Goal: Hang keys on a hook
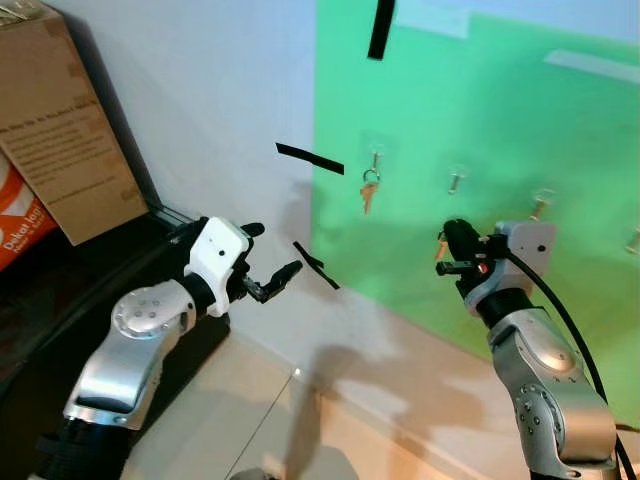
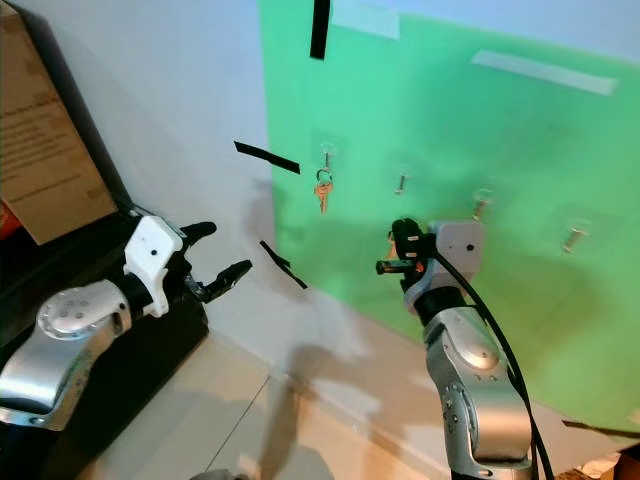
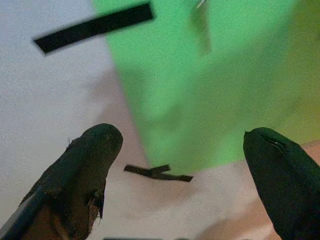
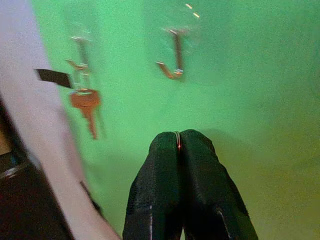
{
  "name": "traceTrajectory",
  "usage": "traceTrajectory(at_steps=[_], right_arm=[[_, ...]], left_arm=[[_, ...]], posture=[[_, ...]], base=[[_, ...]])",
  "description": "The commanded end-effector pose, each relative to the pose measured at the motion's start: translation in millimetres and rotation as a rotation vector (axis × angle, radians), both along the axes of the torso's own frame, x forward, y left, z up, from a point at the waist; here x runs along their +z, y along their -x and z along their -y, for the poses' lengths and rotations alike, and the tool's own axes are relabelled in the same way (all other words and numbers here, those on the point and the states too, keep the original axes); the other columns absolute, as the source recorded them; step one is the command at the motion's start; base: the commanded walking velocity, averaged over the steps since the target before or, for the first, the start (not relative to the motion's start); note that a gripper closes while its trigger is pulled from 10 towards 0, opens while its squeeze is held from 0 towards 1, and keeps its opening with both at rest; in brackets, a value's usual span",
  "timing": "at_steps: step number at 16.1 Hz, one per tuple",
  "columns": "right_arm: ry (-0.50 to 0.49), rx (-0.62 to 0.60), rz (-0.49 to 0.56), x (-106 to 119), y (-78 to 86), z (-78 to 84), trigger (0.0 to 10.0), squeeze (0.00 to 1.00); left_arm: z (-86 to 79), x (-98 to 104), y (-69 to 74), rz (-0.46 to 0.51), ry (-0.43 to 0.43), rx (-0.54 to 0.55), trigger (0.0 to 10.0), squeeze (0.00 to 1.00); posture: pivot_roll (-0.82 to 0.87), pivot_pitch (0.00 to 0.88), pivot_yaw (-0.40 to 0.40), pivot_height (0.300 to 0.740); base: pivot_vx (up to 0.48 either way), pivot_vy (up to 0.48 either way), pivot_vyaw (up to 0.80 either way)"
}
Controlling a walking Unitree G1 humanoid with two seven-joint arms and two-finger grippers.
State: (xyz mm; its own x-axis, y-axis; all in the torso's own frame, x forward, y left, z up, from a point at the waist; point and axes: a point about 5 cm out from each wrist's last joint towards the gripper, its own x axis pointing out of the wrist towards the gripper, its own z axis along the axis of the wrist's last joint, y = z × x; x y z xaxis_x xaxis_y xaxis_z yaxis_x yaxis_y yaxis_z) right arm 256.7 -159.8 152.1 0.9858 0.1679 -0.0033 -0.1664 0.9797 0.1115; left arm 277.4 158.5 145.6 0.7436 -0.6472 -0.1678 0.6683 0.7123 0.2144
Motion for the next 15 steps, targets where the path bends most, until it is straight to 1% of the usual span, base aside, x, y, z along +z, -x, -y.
traceTrajectory(at_steps=[1,3,5,6,8,12,15], right_arm=[[-0.005,0.026,0.016,6,1.1,-1.3,10.0,0.00],[-0.034,0.034,0.031,10,0.0,-0.6,10.0,0.00],[-0.066,0.040,0.055,17,-0.3,-0.7,10.0,0.00],[-0.101,0.049,0.083,25,-1.1,-2.1,10.0,0.00],[-0.111,0.071,0.106,32,-2.5,-6.0,10.0,0.00],[-0.113,0.067,0.116,40,-6.7,-9.0,10.0,0.00],[-0.110,0.020,0.120,45,-11.3,-6.9,10.0,0.00]], left_arm=[[3.0,6,0.9,-0.005,0.014,-0.058,10.0,0.00],[6.6,10,5.5,-0.035,0.051,-0.139,10.0,0.00],[9.2,12,10.0,-0.059,0.065,-0.193,10.0,0.00],[9.8,11,12.3,-0.074,0.062,-0.220,10.0,0.00],[9.5,11,13.0,-0.082,0.062,-0.228,10.0,0.00],[8.8,12,13.6,-0.089,0.058,-0.233,10.0,0.00],[8.8,12,14.3,-0.094,0.056,-0.235,10.0,0.00]], posture=[[-0.04,0.000,-0.002,0.740],[-0.04,0.000,-0.002,0.740],[-0.04,0.000,-0.004,0.740],[-0.04,0.000,-0.002,0.740],[-0.03,0.000,-0.003,0.740],[-0.03,0.000,-0.008,0.740],[-0.02,0.000,-0.010,0.740]], base=[[0.000,0.000,0.00],[0.000,0.000,0.00],[0.000,0.000,0.00],[0.000,0.000,0.00],[0.000,0.000,0.00],[0.000,0.000,0.00],[0.000,0.000,0.00]])
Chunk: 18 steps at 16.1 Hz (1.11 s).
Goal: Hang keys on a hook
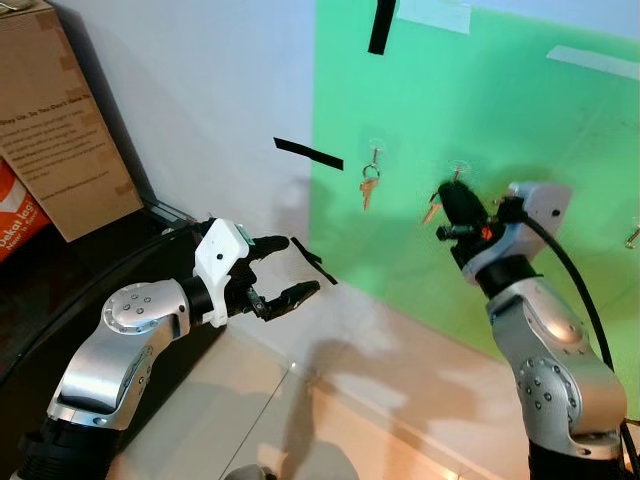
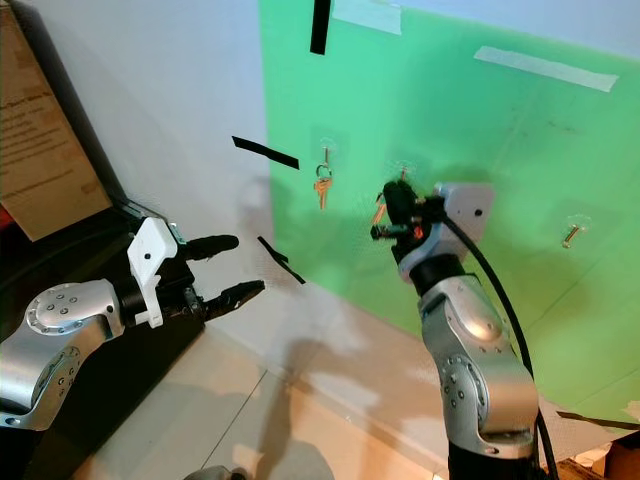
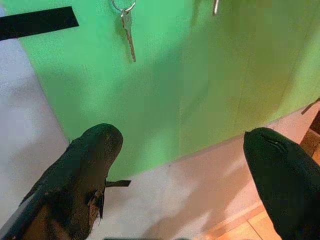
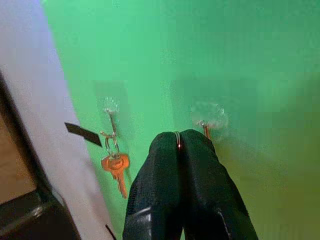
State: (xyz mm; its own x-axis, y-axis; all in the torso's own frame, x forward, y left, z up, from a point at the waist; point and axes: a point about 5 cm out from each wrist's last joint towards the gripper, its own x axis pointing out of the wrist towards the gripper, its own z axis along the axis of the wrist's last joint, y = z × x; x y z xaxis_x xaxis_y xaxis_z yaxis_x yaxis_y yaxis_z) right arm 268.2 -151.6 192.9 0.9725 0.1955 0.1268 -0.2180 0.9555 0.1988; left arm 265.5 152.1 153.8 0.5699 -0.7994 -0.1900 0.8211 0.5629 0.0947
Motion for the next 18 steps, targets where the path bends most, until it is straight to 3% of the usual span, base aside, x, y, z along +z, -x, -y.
traceTrajectory(at_steps=[1,5,10,15,18], right_arm=[[0.000,-0.023,0.006,4,-0.4,1.9,10.0,0.00],[0.002,-0.092,-0.025,4,-3.8,8.0,10.0,0.00],[0.013,-0.116,-0.061,1,-7.6,3.9,10.0,0.00],[0.071,-0.117,-0.081,0,-10.1,-0.5,10.0,0.00],[0.108,-0.180,-0.146,-10,-10.4,3.3,10.0,0.00]], left_arm=[[2.4,4,2.5,0.011,-0.007,-0.022,10.0,0.00],[2.7,3,3.5,0.003,-0.010,-0.031,10.0,0.00],[3.4,2,3.6,-0.004,-0.012,-0.033,10.0,0.00],[4.6,0,4.2,-0.012,-0.016,-0.038,10.0,0.00],[5.7,-1,4.6,-0.014,-0.020,-0.042,10.0,0.00]], posture=[[-0.02,0.000,-0.010,0.740],[-0.02,0.000,-0.007,0.740],[-0.02,0.000,-0.009,0.740],[-0.02,0.000,-0.015,0.740],[-0.02,0.000,-0.021,0.740]], base=[[0.000,0.000,0.00],[0.000,0.000,0.00],[0.000,0.000,0.00],[0.000,0.000,0.00],[0.000,0.000,0.00]])
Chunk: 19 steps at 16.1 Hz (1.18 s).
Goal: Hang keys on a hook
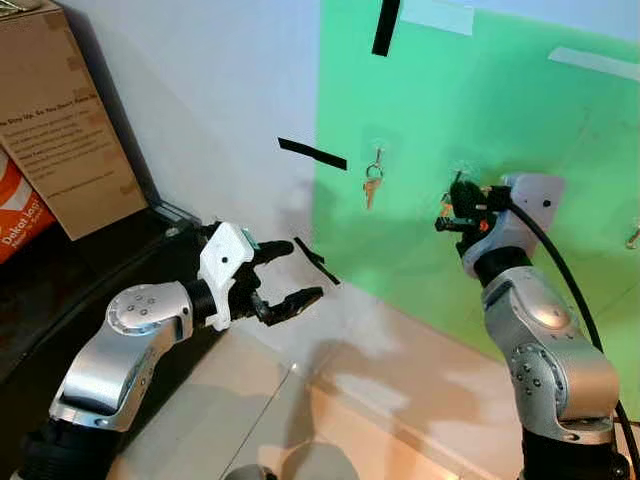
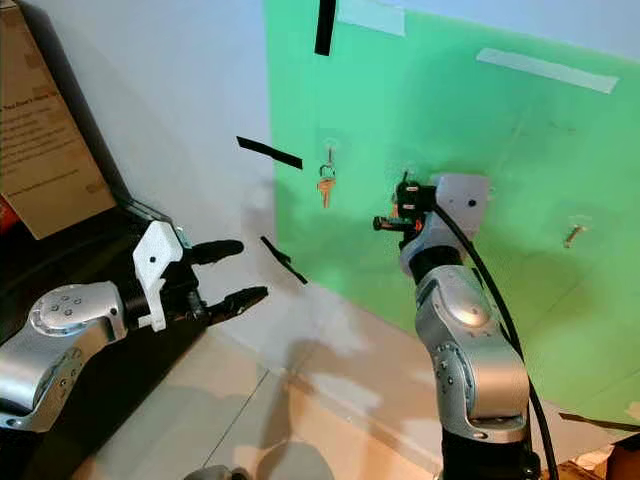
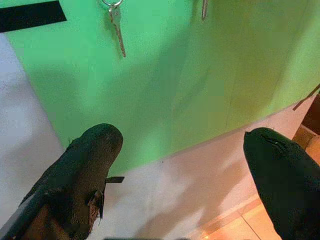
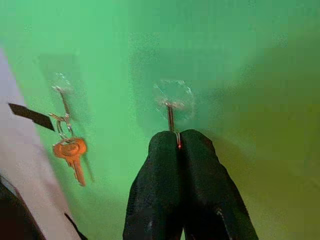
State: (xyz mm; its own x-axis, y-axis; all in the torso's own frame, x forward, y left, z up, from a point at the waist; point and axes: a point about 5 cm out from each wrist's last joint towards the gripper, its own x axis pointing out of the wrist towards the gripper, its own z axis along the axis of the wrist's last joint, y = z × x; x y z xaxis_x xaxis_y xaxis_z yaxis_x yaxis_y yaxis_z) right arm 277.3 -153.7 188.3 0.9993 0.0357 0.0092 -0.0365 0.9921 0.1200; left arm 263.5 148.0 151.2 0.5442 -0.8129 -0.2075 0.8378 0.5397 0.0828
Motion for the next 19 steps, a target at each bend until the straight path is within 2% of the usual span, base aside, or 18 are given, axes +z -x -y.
traceTrajectory(at_steps=[1,5,9,11,14,16,19], right_arm=[[0.014,-0.033,-0.057,-9,-0.9,3.7,10.0,0.00],[0.009,-0.039,-0.113,-18,2.5,9.1,10.0,0.00],[0.106,0.078,-0.240,-35,10.8,12.4,10.0,0.00],[0.133,0.110,-0.258,-37,13.3,14.6,10.0,0.00],[0.063,0.164,-0.213,-27,13.2,13.2,10.0,0.00],[-0.058,0.233,-0.152,-13,13.3,8.5,10.0,0.00],[-0.124,0.342,-0.155,-5,16.4,1.7,10.0,0.00]], left_arm=[[1.4,1,2.8,0.006,-0.013,-0.014,10.0,0.00],[-0.2,0,3.7,0.007,-0.021,-0.008,10.0,0.00],[-0.1,0,3.9,0.008,-0.026,-0.012,10.0,0.00],[0.3,0,3.9,0.008,-0.027,-0.015,10.0,0.00],[1.0,0,3.5,0.010,-0.026,-0.017,10.0,0.00],[1.9,0,2.9,0.012,-0.025,-0.017,10.0,0.00],[3.4,1,2.1,0.013,-0.021,-0.019,10.0,0.00]], posture=[[-0.02,0.000,-0.023,0.740],[-0.01,0.000,-0.031,0.740],[-0.01,0.000,-0.029,0.740],[-0.02,0.000,-0.027,0.740],[-0.02,0.000,-0.025,0.740],[-0.02,0.000,-0.026,0.740],[-0.02,0.000,-0.033,0.740]], base=[[0.000,0.000,0.00],[0.000,0.000,0.00],[0.000,0.000,0.00],[0.000,0.000,0.00],[0.000,0.000,0.00],[0.000,0.000,0.00],[0.000,0.000,0.00]])
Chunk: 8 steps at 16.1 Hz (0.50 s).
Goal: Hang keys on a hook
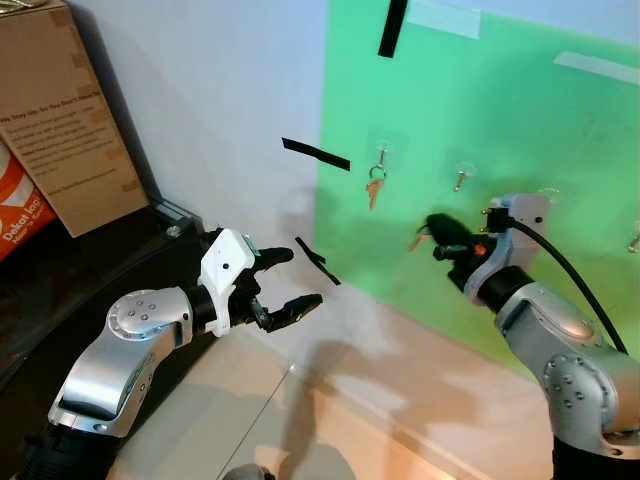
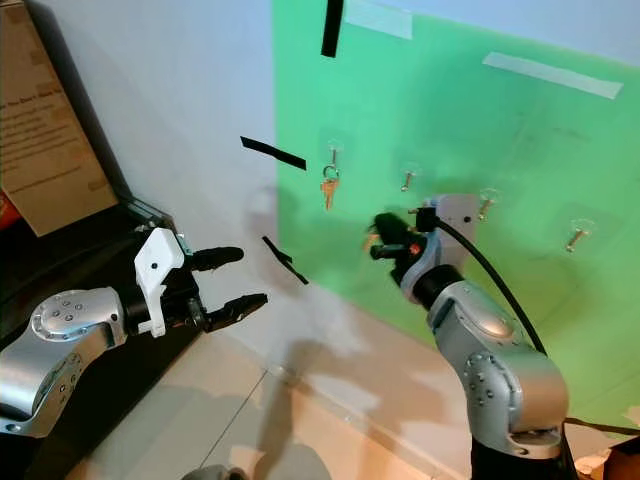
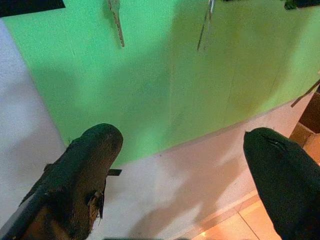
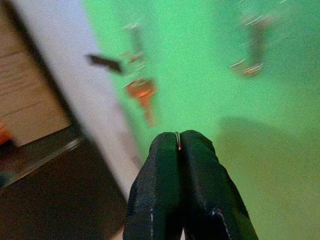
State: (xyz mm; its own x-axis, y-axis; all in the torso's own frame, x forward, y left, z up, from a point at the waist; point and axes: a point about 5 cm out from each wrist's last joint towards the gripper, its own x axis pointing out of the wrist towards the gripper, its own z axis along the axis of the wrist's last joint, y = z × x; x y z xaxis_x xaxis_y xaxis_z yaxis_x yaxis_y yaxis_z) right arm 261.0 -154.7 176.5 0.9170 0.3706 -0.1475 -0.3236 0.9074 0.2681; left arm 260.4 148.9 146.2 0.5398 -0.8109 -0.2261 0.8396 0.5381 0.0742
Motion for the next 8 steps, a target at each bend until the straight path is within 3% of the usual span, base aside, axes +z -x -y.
traceTrajectory(at_steps=[1,3,5,7,8], right_arm=[[0.003,0.066,-0.010,9,3.3,-3.3,10.0,0.00],[-0.020,0.117,-0.006,21,5.2,-7.7,10.0,0.00],[-0.110,0.176,0.076,41,5.6,-12.3,10.0,0.00],[-0.212,0.360,0.225,62,21.5,-18.3,10.0,0.00],[-0.206,0.396,0.236,64,25.6,-19.0,10.0,0.00]], left_arm=[[4.4,6,-0.9,0.029,-0.007,-0.019,10.0,0.00],[4.4,6,-0.8,0.027,-0.003,-0.021,10.0,0.00],[4.4,5,-0.6,0.024,0.000,-0.023,10.0,0.00],[5.1,5,-1.1,0.023,0.002,-0.029,10.0,0.00],[5.0,5,-1.3,0.024,0.001,-0.031,10.0,0.00]], posture=[[-0.03,0.000,-0.032,0.740],[-0.03,0.000,-0.033,0.740],[-0.03,0.000,-0.032,0.740],[-0.04,0.000,-0.027,0.740],[-0.04,0.000,-0.027,0.740]], base=[[0.000,0.000,0.00],[0.000,0.000,0.00],[0.000,0.000,0.00],[0.000,0.000,0.00],[0.000,0.000,0.00]])
